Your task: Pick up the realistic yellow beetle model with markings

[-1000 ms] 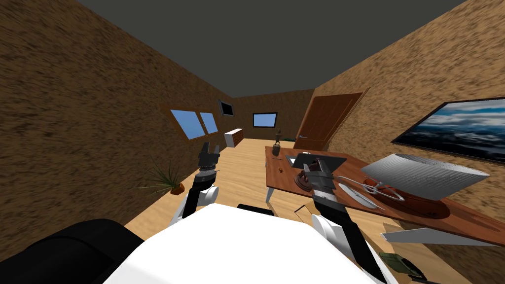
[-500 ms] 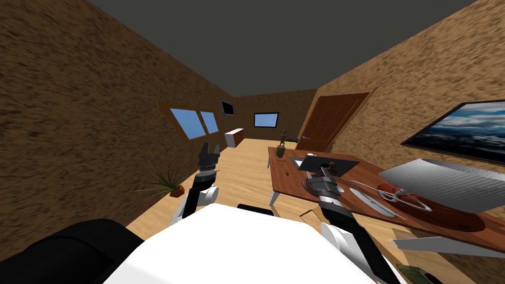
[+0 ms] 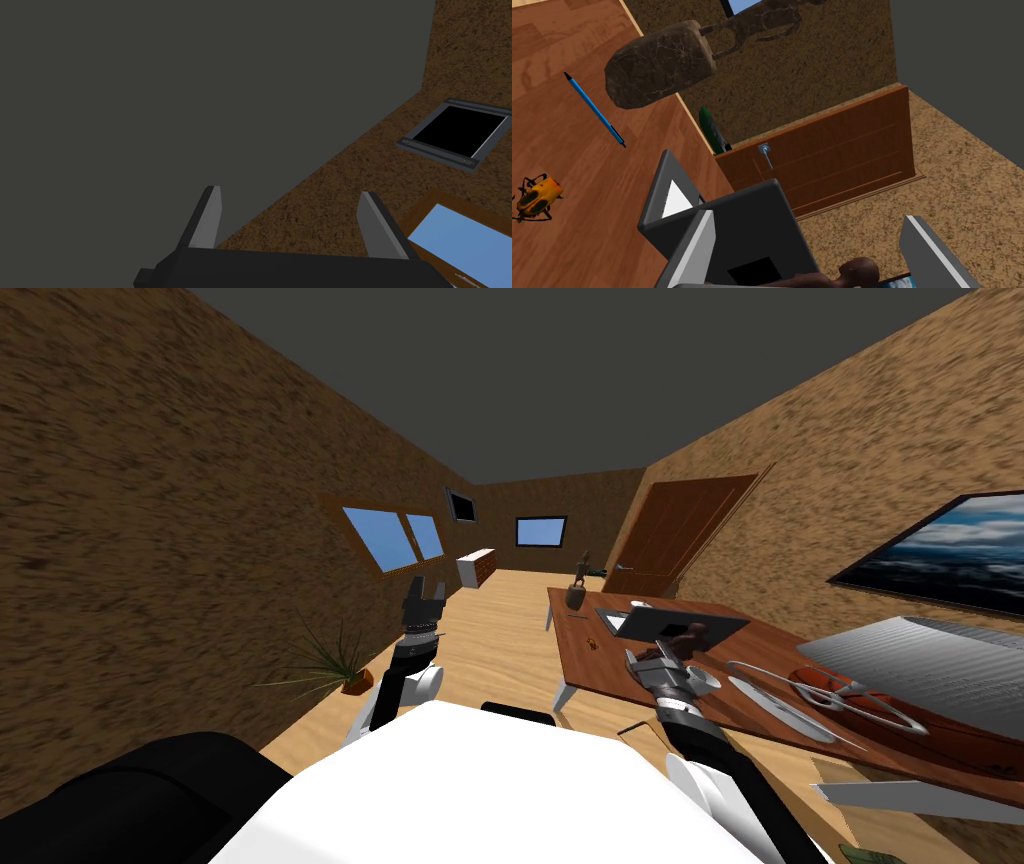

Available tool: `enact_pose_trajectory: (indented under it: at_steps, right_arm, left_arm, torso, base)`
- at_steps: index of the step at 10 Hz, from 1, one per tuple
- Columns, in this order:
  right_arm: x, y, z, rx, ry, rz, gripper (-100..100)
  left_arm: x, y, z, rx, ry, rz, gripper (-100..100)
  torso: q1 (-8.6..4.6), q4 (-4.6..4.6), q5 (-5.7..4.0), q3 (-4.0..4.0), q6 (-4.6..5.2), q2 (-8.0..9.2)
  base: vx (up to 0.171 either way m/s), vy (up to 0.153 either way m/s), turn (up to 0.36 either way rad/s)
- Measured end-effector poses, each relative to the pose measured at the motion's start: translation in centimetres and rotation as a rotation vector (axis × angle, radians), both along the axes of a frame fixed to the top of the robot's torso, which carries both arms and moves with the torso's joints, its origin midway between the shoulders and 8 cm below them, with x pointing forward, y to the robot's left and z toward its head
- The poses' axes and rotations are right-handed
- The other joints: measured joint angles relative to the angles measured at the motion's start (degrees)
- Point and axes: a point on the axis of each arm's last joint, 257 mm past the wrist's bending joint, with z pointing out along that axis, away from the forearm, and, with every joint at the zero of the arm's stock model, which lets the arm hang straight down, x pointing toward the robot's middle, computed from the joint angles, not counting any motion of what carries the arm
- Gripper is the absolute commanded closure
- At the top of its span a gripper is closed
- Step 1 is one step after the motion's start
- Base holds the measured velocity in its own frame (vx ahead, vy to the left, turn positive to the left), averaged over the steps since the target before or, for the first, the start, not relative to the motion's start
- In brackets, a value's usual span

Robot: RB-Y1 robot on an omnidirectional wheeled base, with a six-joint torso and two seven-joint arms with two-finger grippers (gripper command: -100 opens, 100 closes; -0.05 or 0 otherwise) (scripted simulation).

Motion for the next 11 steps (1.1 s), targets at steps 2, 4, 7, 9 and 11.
enact_pose_trajectory:
  at_steps: [2,4,7,9,11]
  right_arm:
    - [-0.4,-1.8,-2.8,0.072,0.060,-0.022,-100]
    - [-1.1,-3.7,-4.6,0.148,0.111,-0.047,-100]
    - [-3.1,-6.2,-9.1,0.277,0.209,-0.097,-100]
    - [-4.2,-7.5,-10.7,0.358,0.241,-0.132,-100]
    - [-5.2,-8.8,-12.8,0.444,0.286,-0.170,-100]
  left_arm:
    - [0.0,0.0,0.0,0.000,0.000,0.000,0]
    - [0.0,0.0,0.0,0.000,0.000,0.000,0]
    - [0.0,0.0,0.0,0.000,0.000,0.000,0]
    - [0.0,0.0,0.0,0.000,0.000,0.000,0]
    - [0.0,0.0,0.0,0.000,0.000,0.000,0]
  torso:
    - [-0.04,-0.02,-0.01,-0.05,0.01,-0.08]
    - [-0.08,-0.04,-0.02,-0.09,-0.01,-0.15]
    - [-0.08,-0.04,-0.03,-0.11,0.02,-0.20]
    - [-0.06,-0.04,-0.02,-0.10,0.01,-0.18]
    - [-0.14,-0.06,-0.04,-0.16,0.00,-0.28]
  base:
    - [0.106,0.105,-0.023]
    - [0.092,0.101,-0.020]
    - [0.102,0.092,-0.032]
    - [0.103,0.088,-0.040]
    - [0.129,0.079,-0.039]
